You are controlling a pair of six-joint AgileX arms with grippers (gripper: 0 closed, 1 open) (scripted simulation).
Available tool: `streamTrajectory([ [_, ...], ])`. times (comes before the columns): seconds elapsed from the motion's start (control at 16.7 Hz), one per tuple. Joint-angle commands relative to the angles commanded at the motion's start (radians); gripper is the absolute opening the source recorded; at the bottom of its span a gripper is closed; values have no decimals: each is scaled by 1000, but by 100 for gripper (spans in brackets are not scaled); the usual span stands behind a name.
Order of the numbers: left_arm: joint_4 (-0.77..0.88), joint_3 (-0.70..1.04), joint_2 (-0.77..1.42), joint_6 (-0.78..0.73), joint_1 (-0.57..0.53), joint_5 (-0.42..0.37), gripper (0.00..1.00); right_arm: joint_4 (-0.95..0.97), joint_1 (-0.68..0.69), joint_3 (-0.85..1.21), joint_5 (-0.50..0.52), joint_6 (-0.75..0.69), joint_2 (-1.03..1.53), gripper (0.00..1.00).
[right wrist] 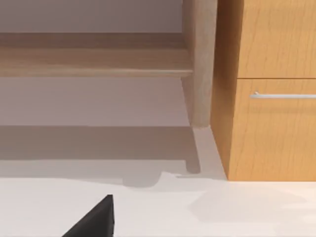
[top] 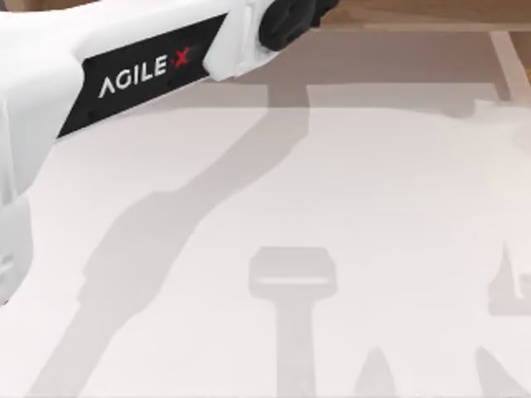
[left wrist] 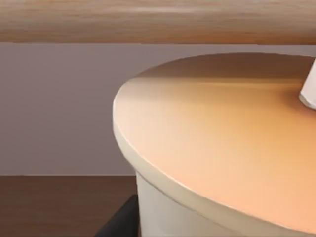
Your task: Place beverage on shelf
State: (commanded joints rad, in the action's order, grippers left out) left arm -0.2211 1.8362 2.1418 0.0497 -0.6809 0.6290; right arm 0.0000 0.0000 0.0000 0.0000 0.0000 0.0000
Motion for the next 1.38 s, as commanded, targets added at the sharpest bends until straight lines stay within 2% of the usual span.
streamTrajectory([
  [0.42, 9, -5, 3, 4, -17, -4, 0, 0, 0, 0, 0, 0, 0, 100],
  [0.84, 49, -4, 22, 74, -229, -78, 0, 0, 0, 0, 0, 0, 0, 100],
  [1.38, 39, 21, 40, 41, -199, -101, 0, 0, 0, 0, 0, 0, 0, 100],
])
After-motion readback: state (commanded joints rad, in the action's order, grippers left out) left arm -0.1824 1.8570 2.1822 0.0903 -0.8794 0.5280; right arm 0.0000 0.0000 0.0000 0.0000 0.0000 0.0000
